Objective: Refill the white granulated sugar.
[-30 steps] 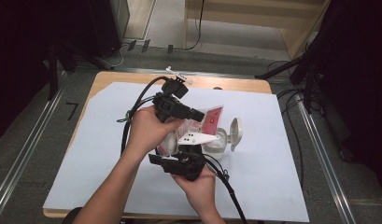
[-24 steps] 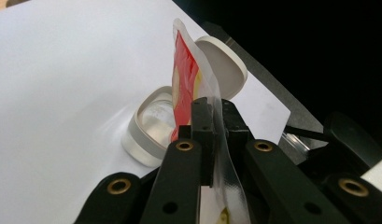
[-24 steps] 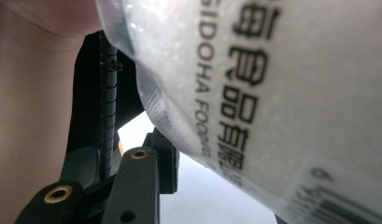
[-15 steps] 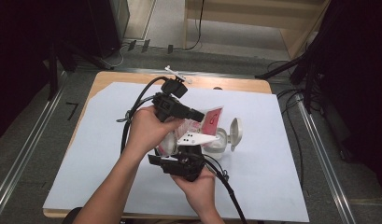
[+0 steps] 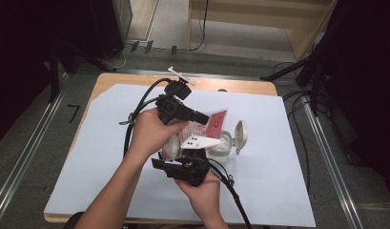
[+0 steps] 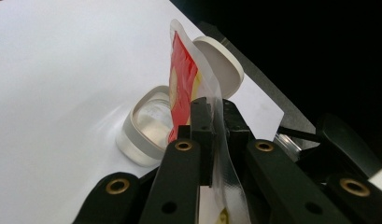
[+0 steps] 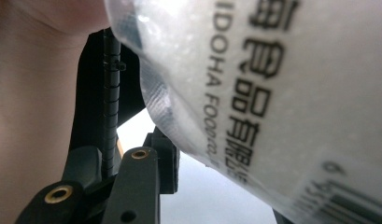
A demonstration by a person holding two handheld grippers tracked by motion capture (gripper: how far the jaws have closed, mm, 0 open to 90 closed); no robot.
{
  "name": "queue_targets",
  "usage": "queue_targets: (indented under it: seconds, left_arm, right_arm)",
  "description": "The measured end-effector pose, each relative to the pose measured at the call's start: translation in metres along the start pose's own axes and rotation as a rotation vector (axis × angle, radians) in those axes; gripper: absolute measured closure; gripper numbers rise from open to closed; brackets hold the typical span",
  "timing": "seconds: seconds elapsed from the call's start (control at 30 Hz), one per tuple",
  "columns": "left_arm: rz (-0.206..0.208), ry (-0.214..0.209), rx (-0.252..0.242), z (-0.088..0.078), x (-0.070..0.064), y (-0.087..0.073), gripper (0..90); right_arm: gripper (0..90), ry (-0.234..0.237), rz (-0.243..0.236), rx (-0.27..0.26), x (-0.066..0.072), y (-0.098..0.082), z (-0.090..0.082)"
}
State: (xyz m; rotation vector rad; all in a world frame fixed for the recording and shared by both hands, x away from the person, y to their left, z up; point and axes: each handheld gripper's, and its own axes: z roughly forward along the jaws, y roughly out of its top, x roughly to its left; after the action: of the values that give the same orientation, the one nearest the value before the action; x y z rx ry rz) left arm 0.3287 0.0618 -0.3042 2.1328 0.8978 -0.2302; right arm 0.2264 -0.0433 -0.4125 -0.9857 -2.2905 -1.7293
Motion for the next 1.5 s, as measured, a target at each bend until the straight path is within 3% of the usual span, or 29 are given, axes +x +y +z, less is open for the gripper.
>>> queue_targets:
  seconds: [1.3, 1.4, 1.5]
  left_arm:
    - [-0.002, 0.003, -0.015, -0.0003, 0.0000, -0.0012, 86.3]
    - [-0.006, 0.004, -0.018, -0.0003, 0.0001, -0.0014, 86.2]
    - [0.001, 0.006, -0.027, -0.0004, 0.0002, -0.0015, 86.3]
  right_arm:
    - [63.0, -0.026, -0.017, -0.006, 0.0017, -0.0007, 0.0010]
    - [62.7, -0.044, -0.024, -0.006, 0.0028, -0.0008, 0.0010]
    - [62.8, -0.092, -0.057, 0.001, 0.0068, -0.0009, 0.0018]
